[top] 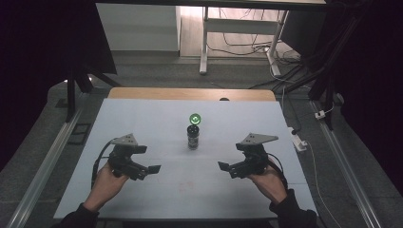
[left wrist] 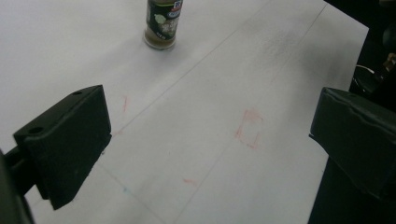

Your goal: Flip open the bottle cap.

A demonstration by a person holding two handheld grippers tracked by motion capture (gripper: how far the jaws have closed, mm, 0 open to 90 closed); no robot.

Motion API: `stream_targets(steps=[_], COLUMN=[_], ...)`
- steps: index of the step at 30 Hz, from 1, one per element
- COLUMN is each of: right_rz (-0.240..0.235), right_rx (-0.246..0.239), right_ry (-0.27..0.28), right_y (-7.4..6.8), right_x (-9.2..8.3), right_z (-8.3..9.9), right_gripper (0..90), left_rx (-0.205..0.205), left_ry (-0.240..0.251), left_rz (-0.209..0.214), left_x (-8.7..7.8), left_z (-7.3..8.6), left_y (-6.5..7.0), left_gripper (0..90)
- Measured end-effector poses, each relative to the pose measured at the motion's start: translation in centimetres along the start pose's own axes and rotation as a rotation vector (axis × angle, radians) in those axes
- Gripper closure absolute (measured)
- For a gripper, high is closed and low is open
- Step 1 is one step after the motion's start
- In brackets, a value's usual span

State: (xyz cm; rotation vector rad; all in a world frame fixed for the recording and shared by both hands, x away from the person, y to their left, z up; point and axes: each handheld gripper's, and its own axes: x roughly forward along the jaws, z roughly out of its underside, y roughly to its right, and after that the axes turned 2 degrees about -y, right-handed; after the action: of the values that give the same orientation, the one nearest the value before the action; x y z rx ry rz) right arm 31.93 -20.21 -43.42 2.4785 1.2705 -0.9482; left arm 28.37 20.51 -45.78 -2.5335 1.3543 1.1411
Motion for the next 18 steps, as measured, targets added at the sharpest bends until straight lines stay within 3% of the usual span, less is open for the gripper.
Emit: stream_targets(steps=[11,18], right_rz=[0.065,0.113], right_rx=[0.041,0.078], right_ry=[0.002,0.014], right_y=[1.1,1.6], right_x=[-2.6,-4.6], right_z=[3.0,4.9], right_gripper=[0.0,0.0], left_rx=[-0.054,-0.098], left_ry=[0.040,0.076], left_rz=[-0.037,-0.085], left_x=[-3.2,-5.6], left_z=[3.3,5.7], left_y=[0.3,0.3], left_gripper=[0.0,0.0])
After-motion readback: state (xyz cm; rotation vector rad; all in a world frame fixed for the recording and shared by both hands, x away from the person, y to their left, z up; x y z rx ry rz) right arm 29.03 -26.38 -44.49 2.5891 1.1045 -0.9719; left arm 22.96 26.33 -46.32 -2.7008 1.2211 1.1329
